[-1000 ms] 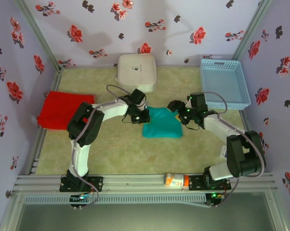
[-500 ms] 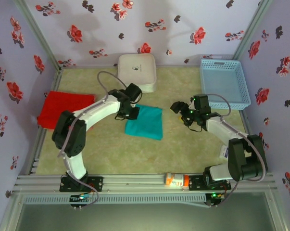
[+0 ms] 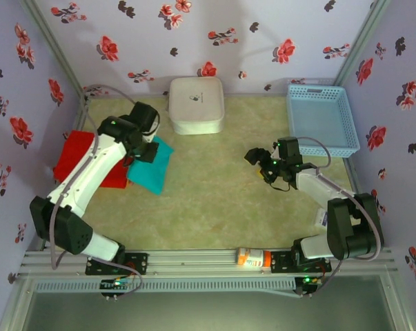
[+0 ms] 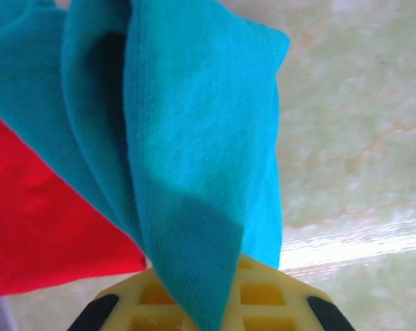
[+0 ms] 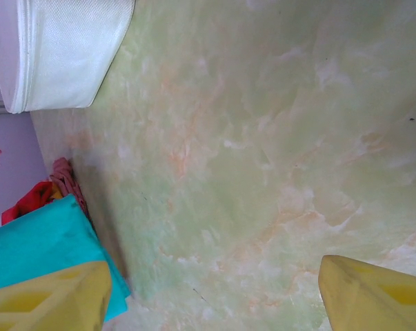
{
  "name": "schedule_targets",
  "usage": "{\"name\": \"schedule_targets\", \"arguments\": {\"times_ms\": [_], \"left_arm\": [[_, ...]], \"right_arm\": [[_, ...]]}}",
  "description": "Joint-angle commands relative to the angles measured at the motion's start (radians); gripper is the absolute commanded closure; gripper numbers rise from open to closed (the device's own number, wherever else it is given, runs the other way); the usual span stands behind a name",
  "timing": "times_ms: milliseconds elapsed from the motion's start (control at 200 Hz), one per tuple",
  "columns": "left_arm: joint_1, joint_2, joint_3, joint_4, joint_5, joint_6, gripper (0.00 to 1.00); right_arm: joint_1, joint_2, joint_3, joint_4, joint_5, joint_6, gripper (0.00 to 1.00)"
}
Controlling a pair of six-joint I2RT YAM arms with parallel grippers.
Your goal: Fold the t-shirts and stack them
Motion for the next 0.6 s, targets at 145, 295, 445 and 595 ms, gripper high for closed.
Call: {"name": "schedule_targets", "arguments": {"times_ms": [145,295,445,595], "left_arm": [[0.15,-0.072,0.105,-0.115,-0.039,0.162,1.0],[0.215,-0.057,0.183,-0.149,-0.043,0.207,1.0],[0.263,-0.041,0.242,-0.128,-0.07,0.235,1.0],[0.313,-0.01,0.258,-0.102,-0.075,0.255,1.0]], "right_arm": [[-0.006,-0.009,0.001,-0.009,-0.026,-0.009,0.21],[-0.009,0.004,0.031,-0.04,-0.034,-0.025,0.21],[-0.01,0.007,0.064,-0.074,-0.035,-0.035,0.21],[-0.009,0.009,0.107,-0.133,-0.037,-0.053,0.21]]}}
